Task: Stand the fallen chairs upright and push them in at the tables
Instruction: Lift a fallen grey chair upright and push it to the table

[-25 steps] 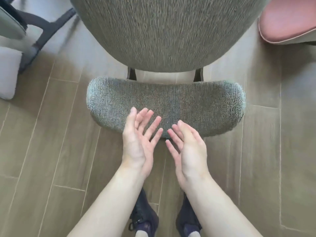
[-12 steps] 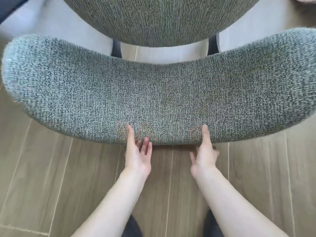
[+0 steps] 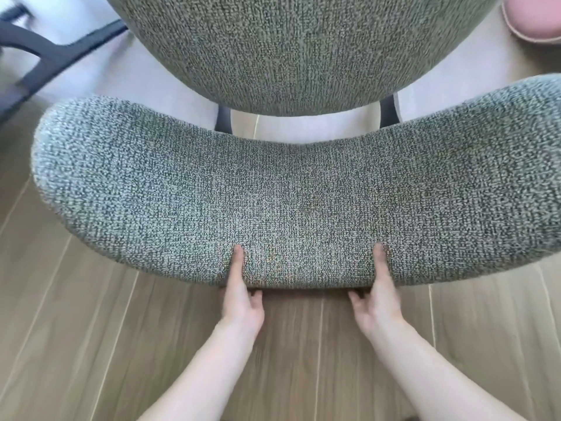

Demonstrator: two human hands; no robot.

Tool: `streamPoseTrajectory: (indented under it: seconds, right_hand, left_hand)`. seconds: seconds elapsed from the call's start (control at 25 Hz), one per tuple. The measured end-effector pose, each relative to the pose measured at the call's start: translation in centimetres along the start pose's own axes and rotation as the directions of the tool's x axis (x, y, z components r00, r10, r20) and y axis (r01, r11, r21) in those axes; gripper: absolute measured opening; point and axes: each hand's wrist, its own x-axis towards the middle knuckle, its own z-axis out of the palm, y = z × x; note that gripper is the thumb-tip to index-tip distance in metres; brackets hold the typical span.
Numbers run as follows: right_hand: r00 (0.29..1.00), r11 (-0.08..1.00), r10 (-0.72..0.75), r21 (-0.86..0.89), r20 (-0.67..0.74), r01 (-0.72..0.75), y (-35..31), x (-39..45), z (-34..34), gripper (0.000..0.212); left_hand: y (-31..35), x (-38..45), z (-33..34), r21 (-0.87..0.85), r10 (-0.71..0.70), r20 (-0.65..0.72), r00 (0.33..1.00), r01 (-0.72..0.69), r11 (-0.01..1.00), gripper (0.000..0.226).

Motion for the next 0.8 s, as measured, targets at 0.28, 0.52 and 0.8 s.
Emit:
streamPoseTrajectory:
  seconds: [0.28, 0.52, 0.8]
  right_hand:
    - [1.0, 0.999, 0.003, -0.041, -0.026, -0.004, -0.14, 0.27, -0.36, 0.087]
    - [1.0, 0.998, 0.008, -0.061, -0.001, -0.008, -0.25, 0.42, -0.61, 0.071]
    - [0.997, 0.997, -0.024, -0.07, -0.073, 0.019, -0.18, -0.25, -0.04, 0.073]
  left_hand:
    - [0.61, 0.12, -0.25, 0.012, 0.062, 0.011, 0.998, -0.062, 0.998, 0.114]
    - [0.35, 0.29, -0.24, 0.02, 0.095, 0.028, 0.995, -0.096, 0.995, 0.118]
    - [0.44, -0.08, -0.08, 0.017, 0.101, 0.047, 0.994, -0.102, 0.995, 0.116]
